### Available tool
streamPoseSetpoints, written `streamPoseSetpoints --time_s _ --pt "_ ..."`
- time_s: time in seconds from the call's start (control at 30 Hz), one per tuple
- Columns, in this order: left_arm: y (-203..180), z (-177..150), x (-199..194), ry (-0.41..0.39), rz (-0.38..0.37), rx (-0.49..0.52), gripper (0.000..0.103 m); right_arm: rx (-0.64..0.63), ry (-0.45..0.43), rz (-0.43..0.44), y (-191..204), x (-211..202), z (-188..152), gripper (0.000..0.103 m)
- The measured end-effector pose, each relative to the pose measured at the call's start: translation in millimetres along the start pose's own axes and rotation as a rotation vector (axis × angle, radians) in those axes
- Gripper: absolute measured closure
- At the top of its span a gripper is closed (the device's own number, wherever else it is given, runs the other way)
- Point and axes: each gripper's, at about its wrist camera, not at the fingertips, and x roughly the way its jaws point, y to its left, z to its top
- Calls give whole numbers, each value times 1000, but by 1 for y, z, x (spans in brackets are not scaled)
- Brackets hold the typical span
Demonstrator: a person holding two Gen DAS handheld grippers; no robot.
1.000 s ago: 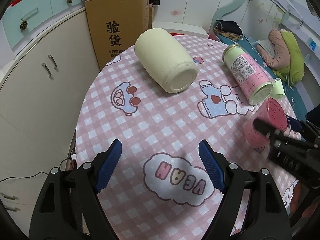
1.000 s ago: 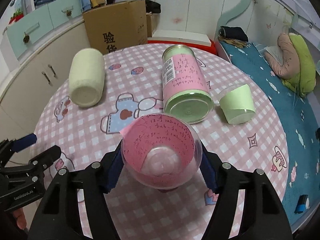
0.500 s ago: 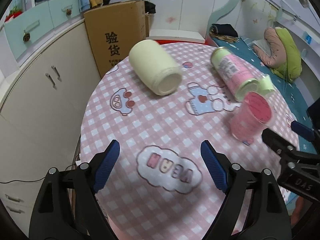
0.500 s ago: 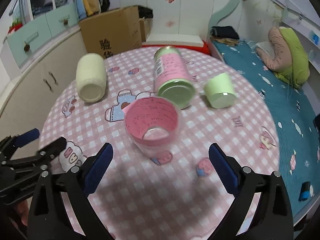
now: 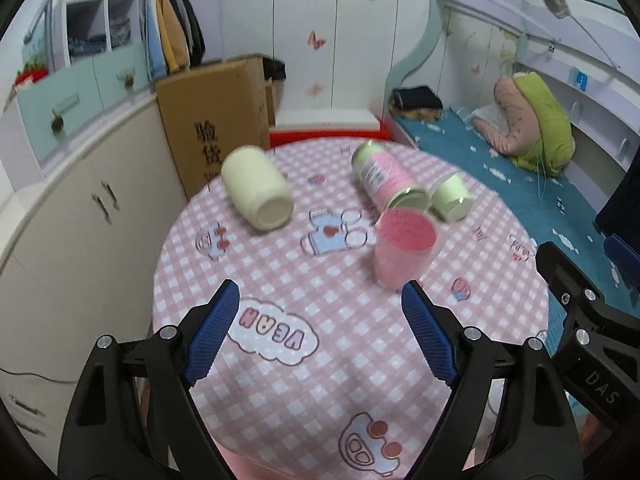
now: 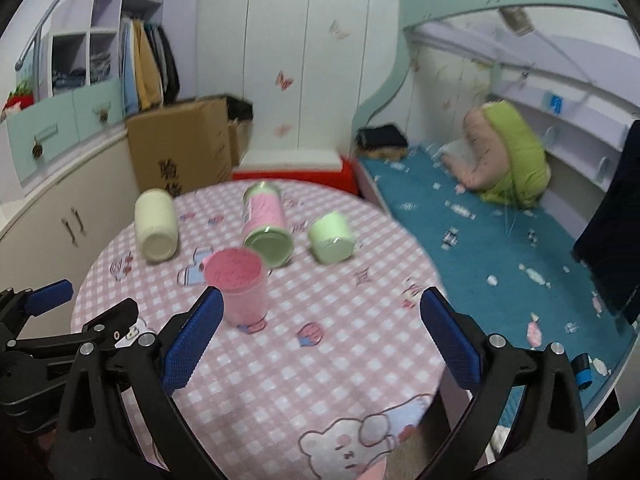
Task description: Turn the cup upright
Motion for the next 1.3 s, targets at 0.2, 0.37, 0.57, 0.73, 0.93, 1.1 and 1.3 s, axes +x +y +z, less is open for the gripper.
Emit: streamPoseSetpoints --time_s 0.2,0.37,0.57,0.73,0.93,1.1,1.3 --pt "-11 3 -32 -120 26 10 19 52 -123 23 -14 -26 2 8" --pt "-14 4 -48 -191 29 -1 19 65 -200 41 -20 -41 0 8" --pt "-14 1 -61 -255 59 -6 13 64 -258 43 -22 -51 -4 8" --pt "-14 -1 -66 -267 68 -11 13 61 -268 42 -22 -53 -7 8" --pt "-14 -2 -68 -261 79 -8 13 61 -264 43 -20 -53 -9 8" --pt "-14 -4 -68 -254 85 -7 13 48 -259 38 -18 -53 -9 8" --pt "-13 -4 -68 -252 90 -6 13 41 -266 33 -17 -55 -8 8"
